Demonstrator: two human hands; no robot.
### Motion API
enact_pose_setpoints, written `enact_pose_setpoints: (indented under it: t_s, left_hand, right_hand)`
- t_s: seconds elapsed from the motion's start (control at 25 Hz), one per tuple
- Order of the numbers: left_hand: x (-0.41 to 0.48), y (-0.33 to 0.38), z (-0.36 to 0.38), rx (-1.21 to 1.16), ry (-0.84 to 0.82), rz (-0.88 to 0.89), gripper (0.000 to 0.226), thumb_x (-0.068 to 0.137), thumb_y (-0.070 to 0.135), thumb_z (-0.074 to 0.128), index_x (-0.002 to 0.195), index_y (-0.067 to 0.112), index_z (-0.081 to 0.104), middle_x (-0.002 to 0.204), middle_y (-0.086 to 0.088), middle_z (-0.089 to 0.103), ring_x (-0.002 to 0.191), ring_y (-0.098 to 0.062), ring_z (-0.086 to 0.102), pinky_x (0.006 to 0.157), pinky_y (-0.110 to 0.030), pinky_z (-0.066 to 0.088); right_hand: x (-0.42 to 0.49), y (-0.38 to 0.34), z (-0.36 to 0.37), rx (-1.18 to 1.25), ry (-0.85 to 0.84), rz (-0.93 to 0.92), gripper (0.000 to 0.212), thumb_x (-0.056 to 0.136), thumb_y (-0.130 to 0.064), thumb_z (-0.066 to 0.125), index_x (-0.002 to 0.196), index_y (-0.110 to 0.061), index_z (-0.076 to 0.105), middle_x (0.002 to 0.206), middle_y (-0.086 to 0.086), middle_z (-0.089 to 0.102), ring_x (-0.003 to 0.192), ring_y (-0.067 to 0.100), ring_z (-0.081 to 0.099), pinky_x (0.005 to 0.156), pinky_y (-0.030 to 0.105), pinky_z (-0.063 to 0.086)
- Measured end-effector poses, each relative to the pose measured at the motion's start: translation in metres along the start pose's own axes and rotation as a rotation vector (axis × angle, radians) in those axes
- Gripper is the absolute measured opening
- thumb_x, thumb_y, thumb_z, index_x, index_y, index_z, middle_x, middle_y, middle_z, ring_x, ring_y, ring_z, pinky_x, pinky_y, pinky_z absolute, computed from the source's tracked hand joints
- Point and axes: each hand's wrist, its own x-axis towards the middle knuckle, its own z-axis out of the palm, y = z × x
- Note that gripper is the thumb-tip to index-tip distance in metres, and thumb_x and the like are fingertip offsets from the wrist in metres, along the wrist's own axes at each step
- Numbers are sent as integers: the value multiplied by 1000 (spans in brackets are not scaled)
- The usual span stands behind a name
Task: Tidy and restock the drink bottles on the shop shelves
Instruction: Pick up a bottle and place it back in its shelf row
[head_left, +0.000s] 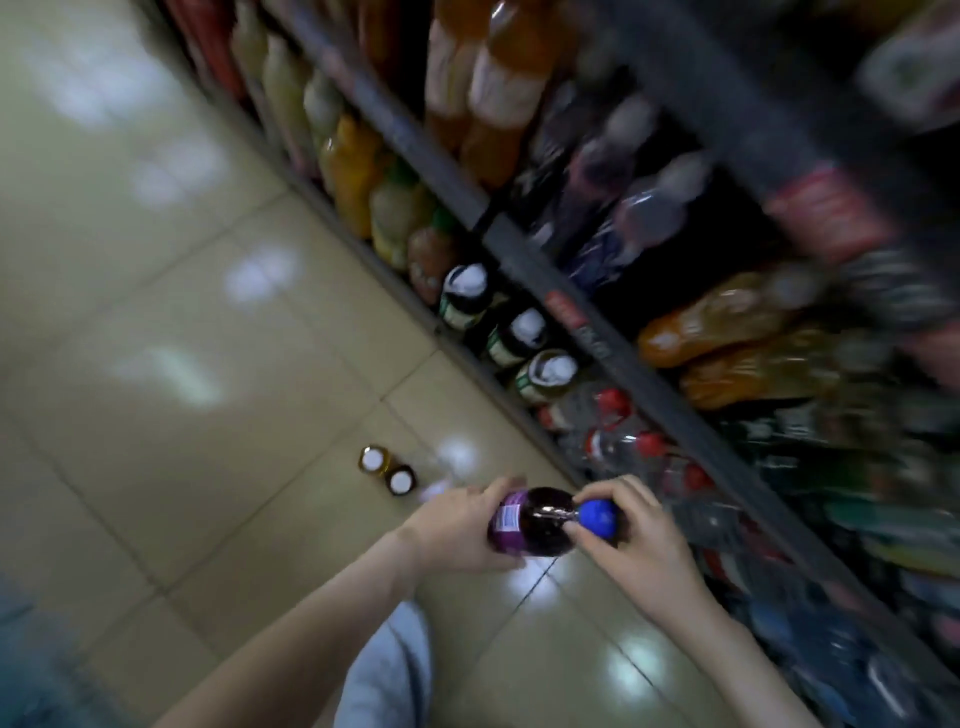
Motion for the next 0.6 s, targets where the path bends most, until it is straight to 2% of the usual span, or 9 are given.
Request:
enact_pose_setpoints:
  t_s: [0.04,0.12,0.2,0.24,0.28,0.36,0.44,0.56,0.6]
  left_hand:
    - [-10,37,-12,22,54,22,78,72,52,70,137,26,36,118,-3,63,109,-24,59,89,-31,45]
    - [-25,109,-25,107,169,75,65,70,57,69,123,27,45,102,-1,69,96,-26,64,77,-30,46]
    - [-40,191,-21,106,206,149,62,66,57,71,117,27,49,97,-1,70,93,-25,64,74,-29,44]
    - [-48,234,-14,72,199,208,62,63,57,72,114,29,51,97,1,70,94,-24,64,74,-28,45]
    - [-55,277,-2,40,175,261,61,59,59,70,111,31,52,97,3,71,95,-23,64,76,-29,46]
    - [-72,361,26,17,113,362,57,55,60,66,103,33,54,98,6,70,95,-18,64,77,-28,46]
    - [-97,461,69,2,6,448,57,58,58,71,106,32,56,99,9,68,93,-10,62,78,-24,47]
    - [-114,580,122,-8,-124,596,60,58,63,72,110,38,54,102,15,65,90,0,60,81,-22,48]
    - [-119,621,139,0,-151,655,62,57,65,71,110,38,54,103,15,66,90,1,61,83,-23,48]
  right_hand:
    - [-18,-10,-26,66,104,6,21,73,-28,73,90,-29,60,92,-9,60,88,-6,56,79,5,39]
    - [-57,-19,-71,295,263,99,39,75,-10,79,107,-22,59,102,-7,62,87,0,59,82,10,45]
    - [-112,-15,-110,457,285,155,56,73,-1,79,120,-17,52,108,-6,63,91,0,61,90,18,48]
    - [-142,-9,-128,501,294,157,56,73,-2,78,120,-18,51,108,-6,64,90,-5,61,89,18,48]
    - [-175,-2,-147,558,320,161,53,74,-2,78,116,-19,51,106,-6,65,86,-8,61,84,15,49]
    - [-239,13,-189,663,444,174,45,74,-5,78,108,-21,54,102,-2,67,85,-2,63,80,18,50]
    - [-328,35,-246,682,613,180,38,74,-10,80,103,-21,59,100,-2,70,89,9,66,80,26,53]
    - [-436,68,-323,670,817,150,33,73,-13,81,99,-21,62,91,-4,71,79,8,66,66,21,52]
    - [-472,78,-348,641,902,142,33,72,-13,81,99,-21,63,91,-4,71,79,8,66,68,21,52]
